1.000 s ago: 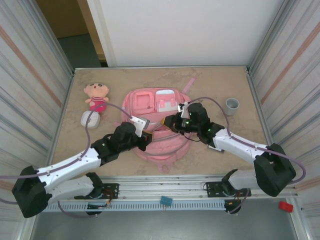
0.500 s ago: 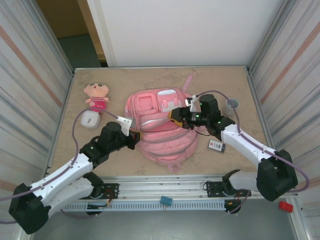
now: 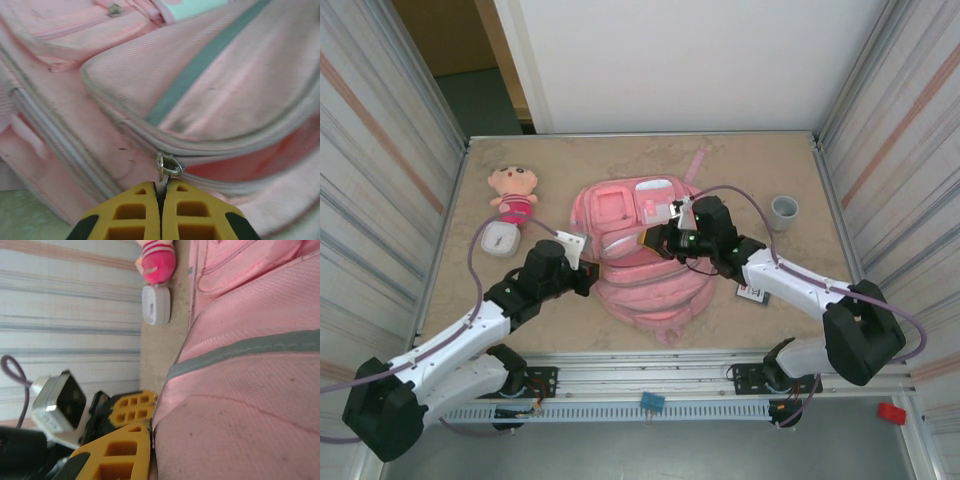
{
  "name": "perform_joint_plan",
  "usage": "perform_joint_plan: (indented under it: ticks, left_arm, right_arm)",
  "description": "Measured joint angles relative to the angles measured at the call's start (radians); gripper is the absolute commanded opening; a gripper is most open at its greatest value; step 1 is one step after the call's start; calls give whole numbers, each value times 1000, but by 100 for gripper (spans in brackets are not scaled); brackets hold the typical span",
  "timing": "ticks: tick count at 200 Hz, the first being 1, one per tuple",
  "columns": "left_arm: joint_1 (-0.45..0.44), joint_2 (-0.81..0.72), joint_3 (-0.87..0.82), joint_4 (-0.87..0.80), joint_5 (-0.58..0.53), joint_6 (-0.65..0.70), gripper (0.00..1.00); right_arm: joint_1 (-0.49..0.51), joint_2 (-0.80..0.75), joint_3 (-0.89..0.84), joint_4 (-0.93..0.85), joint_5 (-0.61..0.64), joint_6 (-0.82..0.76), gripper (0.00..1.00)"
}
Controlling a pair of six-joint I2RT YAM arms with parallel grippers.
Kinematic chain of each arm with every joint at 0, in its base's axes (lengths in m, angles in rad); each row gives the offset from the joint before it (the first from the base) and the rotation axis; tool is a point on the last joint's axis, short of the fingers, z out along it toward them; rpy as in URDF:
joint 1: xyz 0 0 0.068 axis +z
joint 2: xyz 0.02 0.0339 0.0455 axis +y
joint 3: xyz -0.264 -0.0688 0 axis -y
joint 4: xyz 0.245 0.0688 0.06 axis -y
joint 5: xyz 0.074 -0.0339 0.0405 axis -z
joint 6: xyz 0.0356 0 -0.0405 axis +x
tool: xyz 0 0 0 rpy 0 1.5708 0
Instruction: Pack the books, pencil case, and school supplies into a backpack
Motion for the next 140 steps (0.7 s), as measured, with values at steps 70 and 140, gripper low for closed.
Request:
perform_joint_plan:
  ticks: [70, 140]
  left_arm:
    - [122, 124, 13, 145, 75, 16, 24]
    - [120, 58, 51, 123, -3, 134, 65]
  right_arm:
    - [-55, 10, 89, -130, -127, -99, 0]
    - [-72, 20, 89, -135, -130, -98, 0]
